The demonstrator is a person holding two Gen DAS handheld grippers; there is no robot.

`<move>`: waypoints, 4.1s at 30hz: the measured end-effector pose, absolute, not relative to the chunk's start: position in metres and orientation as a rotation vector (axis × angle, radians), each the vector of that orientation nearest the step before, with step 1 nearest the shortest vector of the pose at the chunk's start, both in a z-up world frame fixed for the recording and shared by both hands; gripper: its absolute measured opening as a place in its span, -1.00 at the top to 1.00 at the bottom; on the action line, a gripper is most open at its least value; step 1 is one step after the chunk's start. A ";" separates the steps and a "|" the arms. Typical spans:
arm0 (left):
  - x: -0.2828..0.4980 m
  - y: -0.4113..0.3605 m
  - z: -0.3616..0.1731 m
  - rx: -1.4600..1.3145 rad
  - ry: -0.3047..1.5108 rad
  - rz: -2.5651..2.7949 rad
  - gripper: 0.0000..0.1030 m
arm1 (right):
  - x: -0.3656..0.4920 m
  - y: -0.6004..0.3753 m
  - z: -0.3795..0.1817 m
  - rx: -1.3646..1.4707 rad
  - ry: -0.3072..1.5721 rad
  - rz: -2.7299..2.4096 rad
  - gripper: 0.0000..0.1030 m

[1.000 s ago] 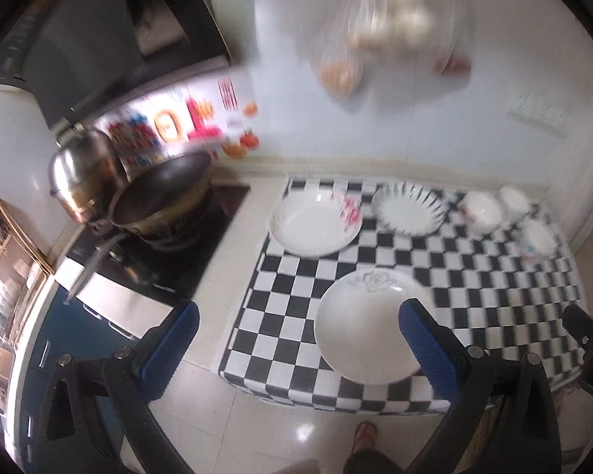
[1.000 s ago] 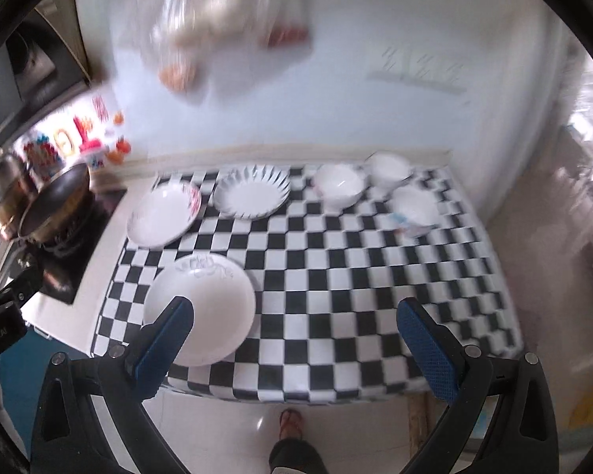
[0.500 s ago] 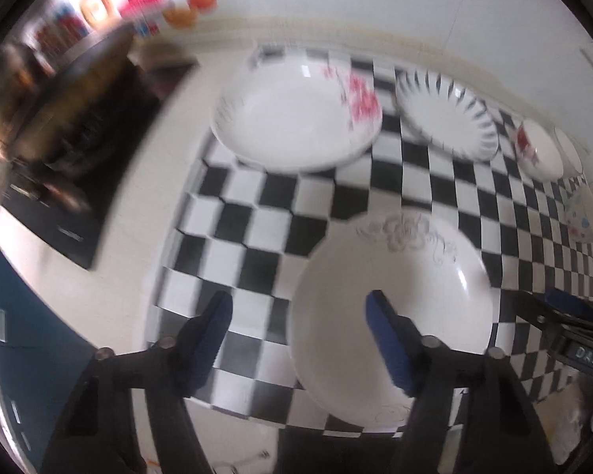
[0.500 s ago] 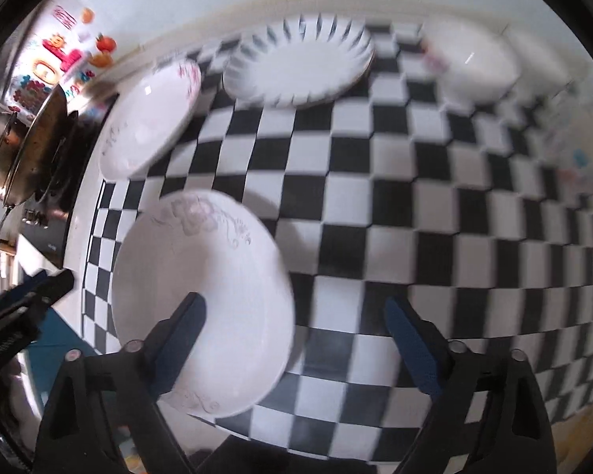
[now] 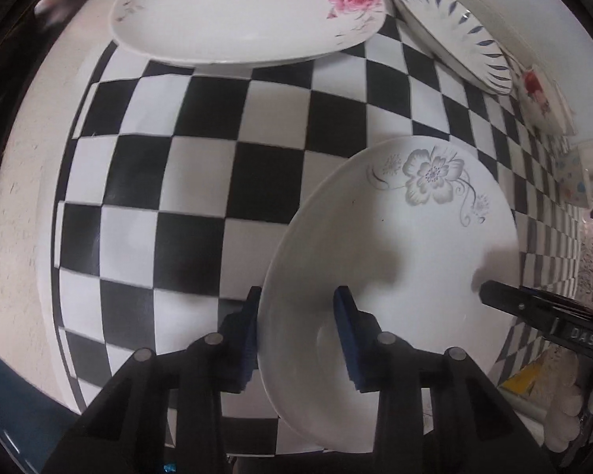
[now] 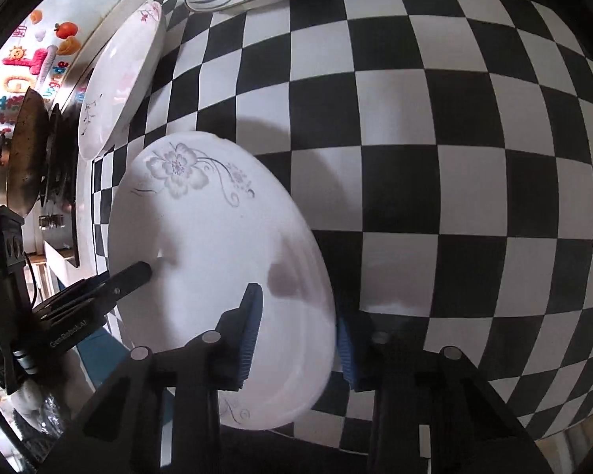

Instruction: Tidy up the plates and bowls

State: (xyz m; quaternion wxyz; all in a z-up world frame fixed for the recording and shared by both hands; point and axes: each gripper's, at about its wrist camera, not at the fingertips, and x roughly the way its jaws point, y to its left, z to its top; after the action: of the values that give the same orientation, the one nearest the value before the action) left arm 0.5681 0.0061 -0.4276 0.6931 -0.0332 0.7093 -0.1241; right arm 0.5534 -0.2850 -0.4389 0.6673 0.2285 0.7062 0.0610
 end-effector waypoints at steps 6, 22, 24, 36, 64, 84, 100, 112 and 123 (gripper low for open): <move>0.575 -0.001 -0.429 -0.038 1.587 -0.297 0.41 | 0.549 -0.295 -0.439 0.539 1.593 0.096 0.59; 0.598 -0.125 -0.397 0.108 1.522 -0.422 0.41 | 0.524 -0.391 -0.404 0.586 1.492 -0.014 0.59; 0.601 -0.145 -0.399 0.130 1.525 -0.432 0.41 | 0.521 -0.407 -0.405 0.592 1.490 -0.026 0.60; 0.603 -0.195 -0.418 0.207 1.579 -0.444 0.39 | 0.500 -0.471 -0.426 0.618 1.519 -0.054 0.60; 0.600 -0.105 -0.348 0.085 1.418 -0.284 0.38 | 0.528 -0.467 -0.360 0.532 1.402 0.005 -0.33; 0.719 0.120 -0.377 -0.412 1.421 0.043 0.30 | 0.818 -0.213 -0.356 0.143 1.468 0.505 -0.60; 0.755 0.112 -0.433 -0.393 1.498 -0.014 0.34 | 0.903 -0.159 -0.444 0.052 1.683 0.513 0.49; 0.756 0.107 -0.428 -0.390 1.489 0.014 0.34 | 0.880 -0.164 -0.436 0.016 1.736 0.498 0.51; 0.747 0.091 -0.401 -0.353 1.466 -0.019 0.34 | 0.845 -0.212 -0.403 0.118 1.709 0.485 0.54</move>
State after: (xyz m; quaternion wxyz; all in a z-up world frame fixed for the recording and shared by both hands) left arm 0.7467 0.0907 -0.4010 0.7289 -0.1602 0.6655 -0.0085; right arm 0.8455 -0.2120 -0.4030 0.6293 0.0515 0.7460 0.2117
